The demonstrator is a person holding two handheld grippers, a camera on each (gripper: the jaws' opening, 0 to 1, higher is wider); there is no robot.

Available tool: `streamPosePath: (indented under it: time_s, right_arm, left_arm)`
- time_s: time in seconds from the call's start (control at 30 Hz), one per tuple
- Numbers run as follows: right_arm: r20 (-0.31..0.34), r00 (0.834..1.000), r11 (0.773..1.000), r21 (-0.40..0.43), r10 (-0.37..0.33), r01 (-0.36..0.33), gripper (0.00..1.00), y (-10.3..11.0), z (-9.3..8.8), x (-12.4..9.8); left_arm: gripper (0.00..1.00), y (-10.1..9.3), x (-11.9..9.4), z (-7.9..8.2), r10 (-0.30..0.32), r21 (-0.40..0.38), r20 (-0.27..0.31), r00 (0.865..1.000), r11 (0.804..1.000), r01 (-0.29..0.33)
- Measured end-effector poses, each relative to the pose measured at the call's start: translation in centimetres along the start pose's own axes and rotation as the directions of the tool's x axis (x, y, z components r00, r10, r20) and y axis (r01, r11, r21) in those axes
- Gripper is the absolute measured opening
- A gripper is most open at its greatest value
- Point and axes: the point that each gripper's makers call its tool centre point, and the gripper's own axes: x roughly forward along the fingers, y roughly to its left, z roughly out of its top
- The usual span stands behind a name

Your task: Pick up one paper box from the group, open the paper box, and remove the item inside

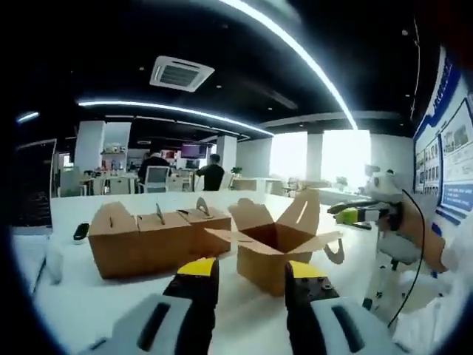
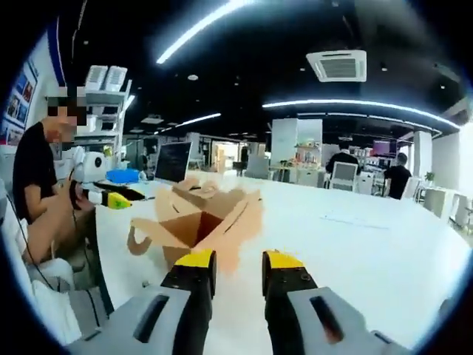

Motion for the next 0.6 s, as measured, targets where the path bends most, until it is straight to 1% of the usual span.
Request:
streamPosePath:
  time_s: [0.03, 0.07, 0.2, 0.27, 0.33, 0.37, 0.4, 0.43, 0.47, 0.5, 0.6]
  right_arm:
    - [0.028, 1.0, 1.0, 0.029, 0.001, -0.002, 0.26, 0.1, 0.7, -0.2]
    - [0.038, 0.999, 0.999, 0.038, 0.003, -0.004, 0.26, 0.3, 1.1, -0.4]
    - [0.017, 1.0, 1.0, 0.014, 0.015, -0.015, 0.28, 1.5, 1.4, -1.4]
    - [0.008, 1.0, 1.0, 0.0, 0.022, -0.022, 0.28, 2.1, 1.1, -1.9]
    - [0.021, 1.0, 1.0, 0.016, 0.021, -0.021, 0.27, 2.3, 0.8, -2.1]
    - [0.014, 1.0, 0.999, 0.017, 0.027, -0.028, 0.27, 2.5, 0.5, -2.1]
    - [-0.024, 0.999, 0.999, -0.014, 0.045, -0.045, 0.27, 2.9, 0.0, -2.2]
    - [-0.023, 0.999, 0.999, -0.027, 0.043, -0.043, 0.28, 2.9, 0.3, -2.4]
    - [-0.006, 0.999, 0.999, -0.024, 0.033, -0.034, 0.28, 2.8, 0.8, -2.5]
    - [0.013, 1.0, 1.0, -0.014, 0.027, -0.027, 0.27, 2.7, 1.4, -2.7]
    - [0.026, 0.999, 1.0, -0.016, 0.026, -0.026, 0.27, 3.2, 2.1, -3.5]
  left_arm:
    - [0.37, -0.2, -0.5, 0.5, -0.001, 0.016, 0.008, 1.0, 1.0, 0.001]
    - [0.37, -0.4, -0.9, 1.0, 0.002, 0.016, 0.015, 1.0, 1.0, -0.002]
    - [0.37, -0.9, -2.7, 2.5, 0.026, 0.027, 0.044, 0.999, 0.999, -0.028]
    - [0.37, -1.4, -3.3, 3.0, 0.016, 0.027, 0.071, 0.997, 0.999, -0.018]
    - [0.37, -1.8, -3.6, 3.2, 0.011, 0.013, 0.097, 0.995, 1.0, -0.012]
    - [0.37, -1.9, -3.6, 3.0, 0.01, 0.009, 0.098, 0.995, 1.0, -0.011]
    - [0.37, -2.0, -3.5, 2.9, 0.008, 0.008, 0.087, 0.996, 1.0, -0.009]
    - [0.37, -2.0, -3.5, 2.9, 0.015, 0.037, 0.074, 0.997, 0.999, -0.018]
    - [0.37, -2.1, -3.6, 3.1, 0.013, 0.048, 0.073, 0.997, 0.999, -0.016]
    - [0.37, -2.2, -3.7, 3.3, 0.008, 0.05, 0.075, 0.997, 0.999, -0.012]
    - [0.37, -2.1, -3.9, 3.7, 0.007, 0.045, 0.086, 0.996, 0.999, -0.011]
